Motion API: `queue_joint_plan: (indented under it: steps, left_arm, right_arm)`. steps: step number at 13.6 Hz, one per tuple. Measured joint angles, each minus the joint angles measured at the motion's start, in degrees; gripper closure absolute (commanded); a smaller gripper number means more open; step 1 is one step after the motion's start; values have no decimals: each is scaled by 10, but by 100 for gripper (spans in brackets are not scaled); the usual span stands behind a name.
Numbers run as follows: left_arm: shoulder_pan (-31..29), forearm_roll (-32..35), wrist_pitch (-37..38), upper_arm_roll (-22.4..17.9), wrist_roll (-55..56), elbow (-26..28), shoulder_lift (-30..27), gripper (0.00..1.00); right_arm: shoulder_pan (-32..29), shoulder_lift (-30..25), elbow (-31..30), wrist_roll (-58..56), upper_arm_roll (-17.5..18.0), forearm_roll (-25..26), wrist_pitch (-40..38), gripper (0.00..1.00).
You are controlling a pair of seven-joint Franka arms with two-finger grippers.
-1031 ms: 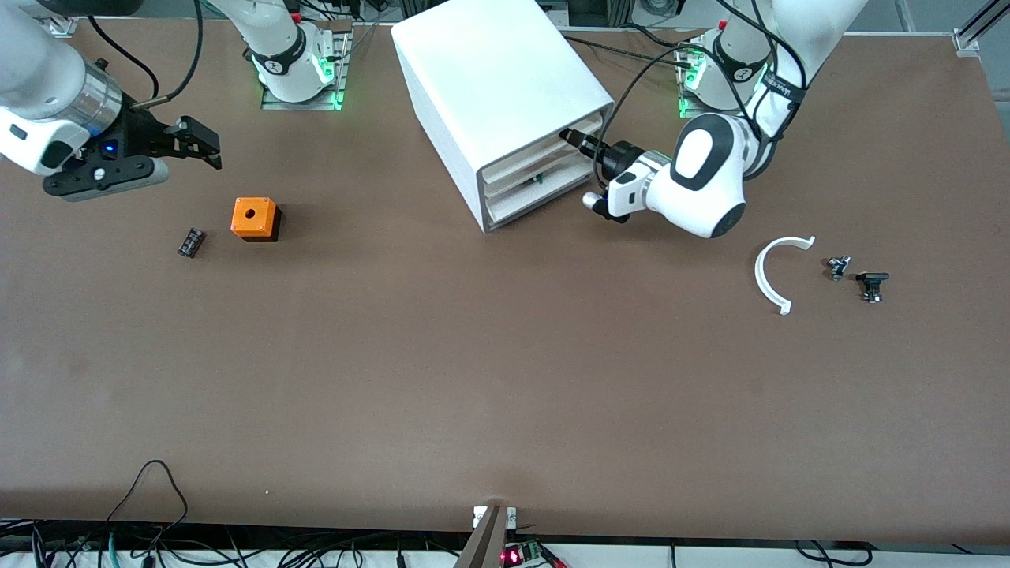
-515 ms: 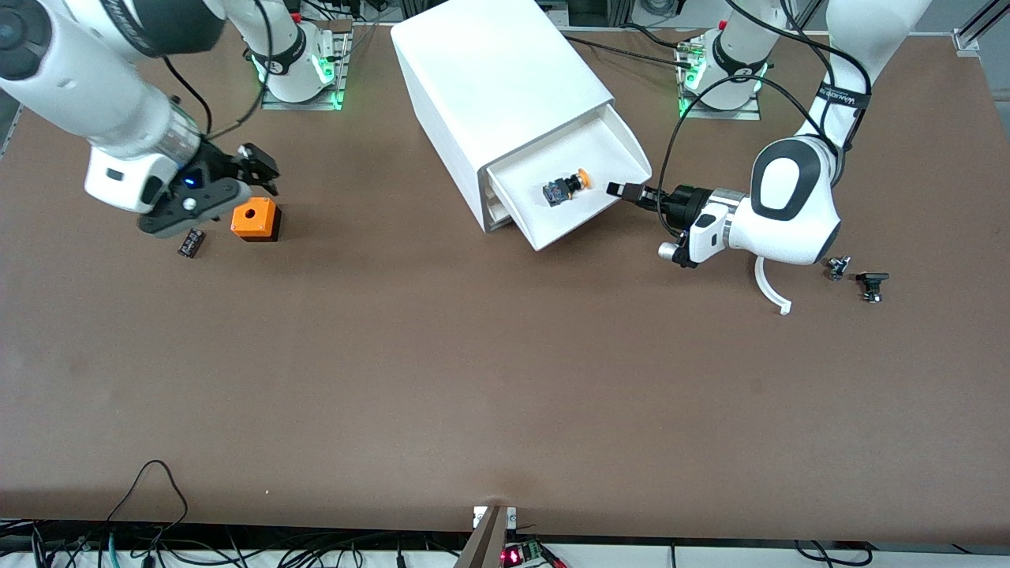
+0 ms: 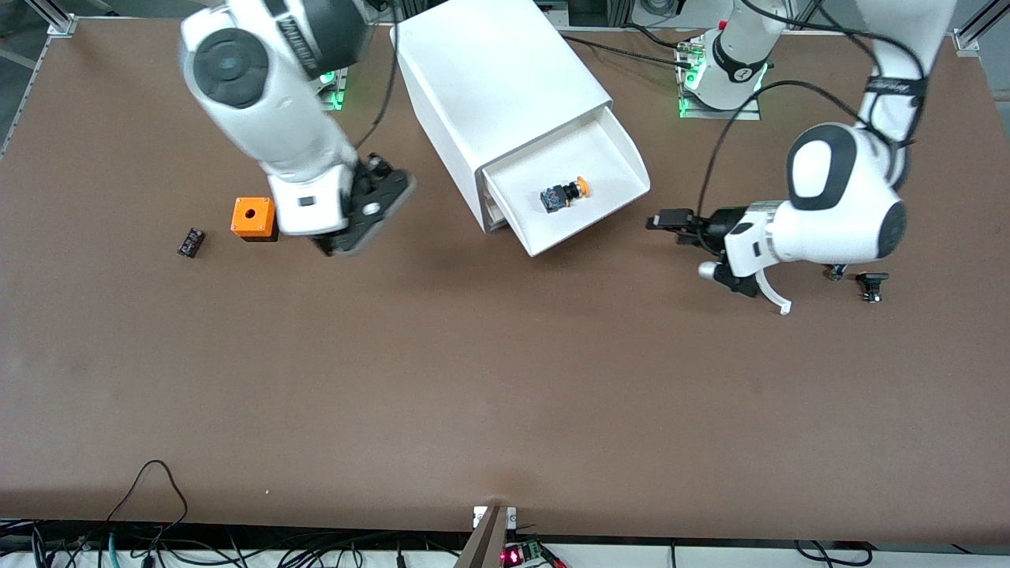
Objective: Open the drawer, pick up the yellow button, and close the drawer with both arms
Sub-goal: 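Move the right gripper over the yellow button while the left gripper withdraws, then lower the right gripper and grasp the yellow button in the drawer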
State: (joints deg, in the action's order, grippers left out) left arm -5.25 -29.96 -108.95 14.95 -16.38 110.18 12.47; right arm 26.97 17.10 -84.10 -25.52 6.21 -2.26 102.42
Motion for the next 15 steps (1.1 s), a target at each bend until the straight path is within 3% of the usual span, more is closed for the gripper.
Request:
queue_joint_plan:
  steps: [2, 4, 7, 11, 15]
  left_arm:
    - [-11, 67, -10, -16, 4, -47, -36, 0]
    - [-16, 94, 3, -46, 4, -63, -76, 0]
    - [-18, 148, 83, -93, 4, -74, -130, 0]
    - [-3, 287, 179, -93, 98, -123, -169, 0]
    - [18, 319, 189, -87, 161, -126, -164, 0]
  right_arm:
    - [50, 23, 25, -30, 1, 0, 0, 0]
    - [101, 50, 52, -33, 1, 0, 2, 0]
    - [152, 105, 105, -34, 0, 0, 43, 0]
    - [170, 170, 150, -68, 0, 0, 84, 0]
    - [202, 196, 157, -86, -1, 0, 103, 0]
